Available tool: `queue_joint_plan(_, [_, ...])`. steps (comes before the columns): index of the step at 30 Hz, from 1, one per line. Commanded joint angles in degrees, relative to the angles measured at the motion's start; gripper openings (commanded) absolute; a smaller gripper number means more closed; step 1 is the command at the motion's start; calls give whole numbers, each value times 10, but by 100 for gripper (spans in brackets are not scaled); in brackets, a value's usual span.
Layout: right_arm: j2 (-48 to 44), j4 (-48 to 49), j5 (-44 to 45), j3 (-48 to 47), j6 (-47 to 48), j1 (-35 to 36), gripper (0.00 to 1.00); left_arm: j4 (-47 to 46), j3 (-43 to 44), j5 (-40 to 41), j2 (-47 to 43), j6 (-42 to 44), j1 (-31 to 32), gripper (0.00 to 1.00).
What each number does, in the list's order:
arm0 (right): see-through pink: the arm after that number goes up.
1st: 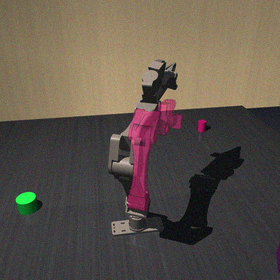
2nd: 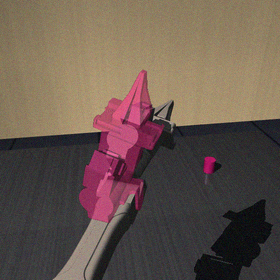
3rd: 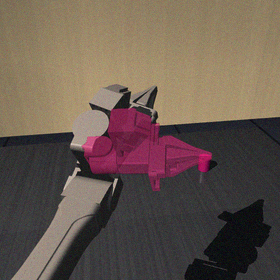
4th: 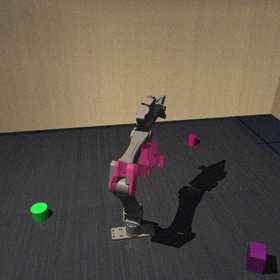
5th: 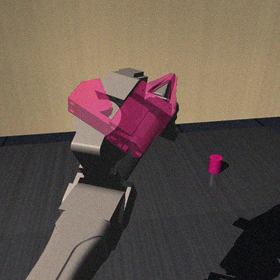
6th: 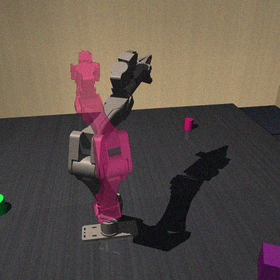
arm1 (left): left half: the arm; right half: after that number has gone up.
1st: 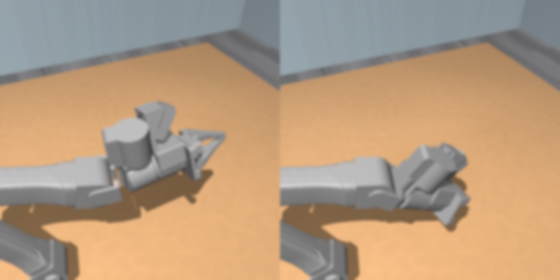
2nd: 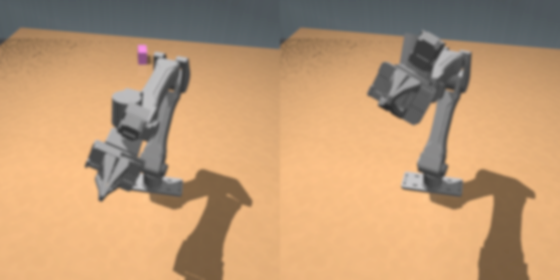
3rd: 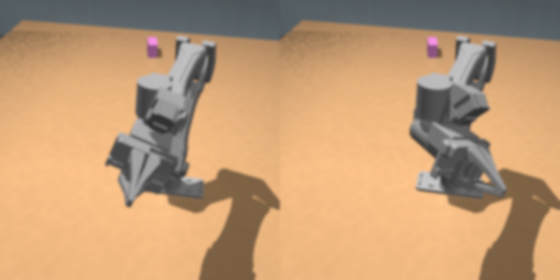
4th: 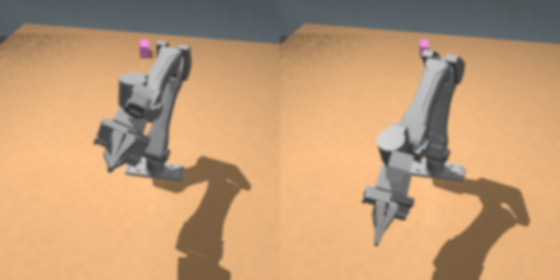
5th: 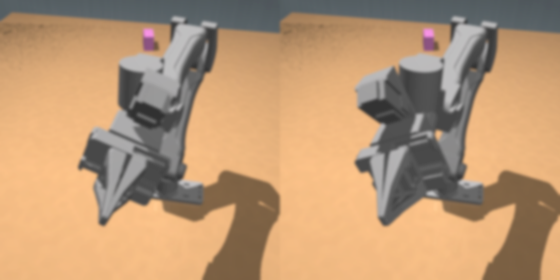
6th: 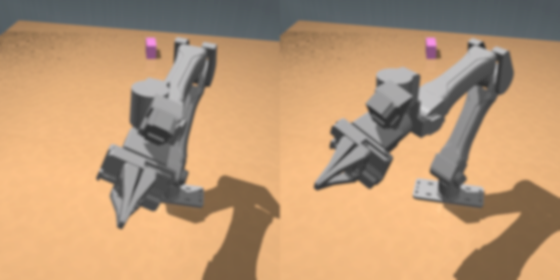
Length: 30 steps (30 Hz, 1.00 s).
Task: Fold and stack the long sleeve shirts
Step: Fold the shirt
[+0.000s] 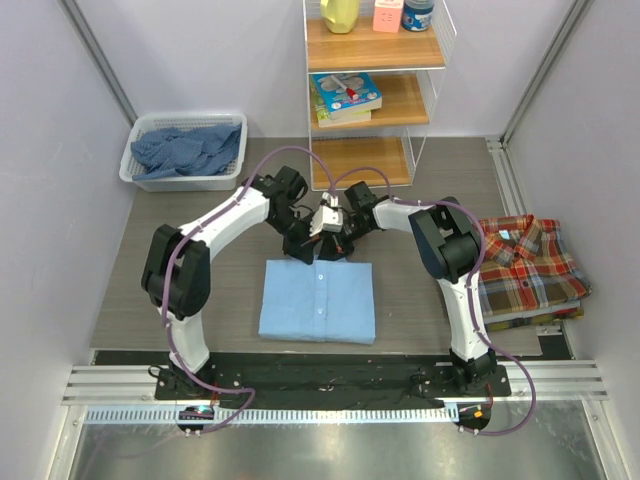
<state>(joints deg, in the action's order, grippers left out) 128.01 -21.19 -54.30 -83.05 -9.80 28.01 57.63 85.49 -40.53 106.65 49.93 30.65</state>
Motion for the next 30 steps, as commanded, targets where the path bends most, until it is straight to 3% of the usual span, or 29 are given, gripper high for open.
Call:
queue_joint_plan(1, [5,-13,4,-5,21,0,1,0,34,4,22,18,-14,0])
queue_joint_plan(11, [5,-28,5,-34,25,-8,1,-65,14,22,17,14,-35,0])
queue_joint_plan(15, [-11,-46,7,-59,34,-17,10,-110,-9,27,1,10,-36,1])
queue_joint_plan(17, [-19,-68,15,-82,43,-25,15,-122,-11,30,0,6,-36,6])
queue_joint_plan(18, [-22,-80,21,-91,60,-29,18,-127,-9,35,0,1,-38,15])
queue_joint_plan(20, [-29,-125,43,-121,83,-45,27,-125,-3,49,3,-14,-43,21])
queue_joint_plan(21, [-31,-146,47,-132,95,-53,31,-113,9,52,5,-21,-53,30])
queue_joint_plan(22, [-37,-186,53,-141,135,-66,39,-99,18,52,5,-21,-61,34])
queue_joint_plan(24, [-48,-224,73,-160,173,-77,45,-43,38,35,7,-21,-77,46])
queue_joint_plan(26, [-67,-267,82,-160,224,-88,52,-6,67,27,16,-26,-103,50])
queue_joint_plan(28, [-79,-311,102,-156,280,-89,54,53,90,-1,30,-20,-123,62])
queue_joint_plan(30, [-92,-333,111,-151,308,-89,56,94,95,-21,38,-23,-132,65])
